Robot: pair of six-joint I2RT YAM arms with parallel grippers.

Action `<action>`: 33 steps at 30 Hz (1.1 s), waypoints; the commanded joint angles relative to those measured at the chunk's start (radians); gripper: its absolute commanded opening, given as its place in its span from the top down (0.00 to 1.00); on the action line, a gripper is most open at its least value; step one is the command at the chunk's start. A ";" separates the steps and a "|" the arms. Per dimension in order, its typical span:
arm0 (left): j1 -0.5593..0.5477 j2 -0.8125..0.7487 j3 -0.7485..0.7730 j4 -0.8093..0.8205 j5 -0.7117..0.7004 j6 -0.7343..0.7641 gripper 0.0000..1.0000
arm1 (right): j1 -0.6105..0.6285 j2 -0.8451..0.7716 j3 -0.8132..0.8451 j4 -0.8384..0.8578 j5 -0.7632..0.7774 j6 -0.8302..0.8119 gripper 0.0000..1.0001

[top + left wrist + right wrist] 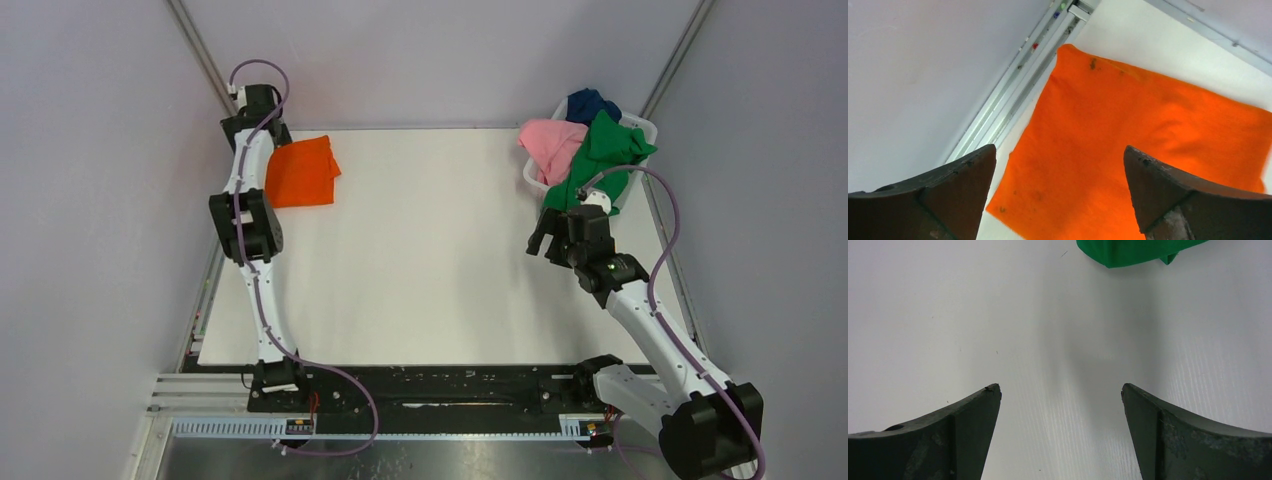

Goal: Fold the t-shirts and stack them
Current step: Put the neatly folded tshirt into the corner of the board with the left arm, then reset both arms

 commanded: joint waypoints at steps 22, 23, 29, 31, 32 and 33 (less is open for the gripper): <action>-0.604 -1.545 -1.684 0.286 0.249 -0.438 0.01 | -0.040 -0.188 -0.203 -0.041 -0.034 0.072 0.00; -0.615 -1.578 -1.711 0.268 0.250 -0.436 0.01 | -0.041 -0.214 -0.228 -0.041 -0.027 0.073 0.01; -0.628 -1.735 -1.816 0.208 0.195 -0.460 0.01 | -0.041 -0.408 -0.337 -0.007 0.020 0.084 0.00; -0.628 -1.771 -1.829 0.216 0.185 -0.466 0.01 | -0.041 -0.465 -0.364 0.013 0.025 0.083 0.01; -0.628 -1.785 -1.832 0.221 0.182 -0.462 0.01 | -0.040 -0.491 -0.373 0.023 0.023 0.082 0.00; -0.628 -1.796 -1.833 0.225 0.181 -0.457 0.01 | -0.041 -0.513 -0.378 0.027 0.022 0.079 0.01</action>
